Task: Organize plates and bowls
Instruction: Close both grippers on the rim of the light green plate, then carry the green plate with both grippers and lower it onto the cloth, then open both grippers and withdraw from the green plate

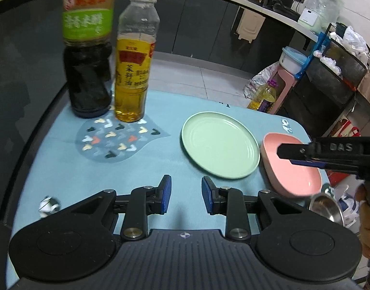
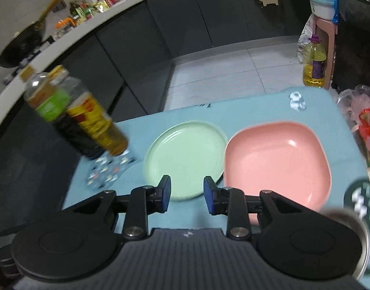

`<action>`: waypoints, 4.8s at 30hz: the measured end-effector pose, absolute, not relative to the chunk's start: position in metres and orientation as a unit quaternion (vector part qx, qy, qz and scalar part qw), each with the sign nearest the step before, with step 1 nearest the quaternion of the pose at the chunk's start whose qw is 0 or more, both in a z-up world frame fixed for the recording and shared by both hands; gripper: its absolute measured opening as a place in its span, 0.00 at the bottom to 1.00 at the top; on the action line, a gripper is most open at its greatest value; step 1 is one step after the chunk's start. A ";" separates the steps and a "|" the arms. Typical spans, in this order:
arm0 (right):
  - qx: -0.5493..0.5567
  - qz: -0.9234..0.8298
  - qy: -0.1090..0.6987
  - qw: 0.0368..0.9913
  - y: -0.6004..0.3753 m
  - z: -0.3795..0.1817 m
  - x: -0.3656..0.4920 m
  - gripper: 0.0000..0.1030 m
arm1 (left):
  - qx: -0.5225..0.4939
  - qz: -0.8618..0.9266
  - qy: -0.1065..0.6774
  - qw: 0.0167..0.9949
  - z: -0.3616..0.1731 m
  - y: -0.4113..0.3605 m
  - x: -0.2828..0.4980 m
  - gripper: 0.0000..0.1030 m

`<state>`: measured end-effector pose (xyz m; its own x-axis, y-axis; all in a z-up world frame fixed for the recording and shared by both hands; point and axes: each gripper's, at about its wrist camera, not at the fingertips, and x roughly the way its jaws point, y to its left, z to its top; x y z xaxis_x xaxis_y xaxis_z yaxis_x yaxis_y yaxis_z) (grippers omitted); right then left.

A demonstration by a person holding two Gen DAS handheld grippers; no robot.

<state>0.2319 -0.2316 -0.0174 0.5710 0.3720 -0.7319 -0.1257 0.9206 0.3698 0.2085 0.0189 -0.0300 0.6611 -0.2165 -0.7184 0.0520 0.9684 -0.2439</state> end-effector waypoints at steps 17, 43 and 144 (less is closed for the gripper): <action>0.002 0.167 0.490 0.856 -0.216 -0.055 0.346 0.19 | -0.159 -0.069 0.448 0.877 -0.063 0.003 0.285 0.25; -0.031 0.167 0.504 0.847 -0.198 -0.078 0.351 0.09 | -0.131 -0.079 0.467 0.871 -0.080 -0.012 0.290 0.24; 0.024 0.235 0.474 0.848 -0.189 -0.035 0.163 0.12 | -0.149 0.029 0.379 0.913 -0.036 0.081 0.114 0.30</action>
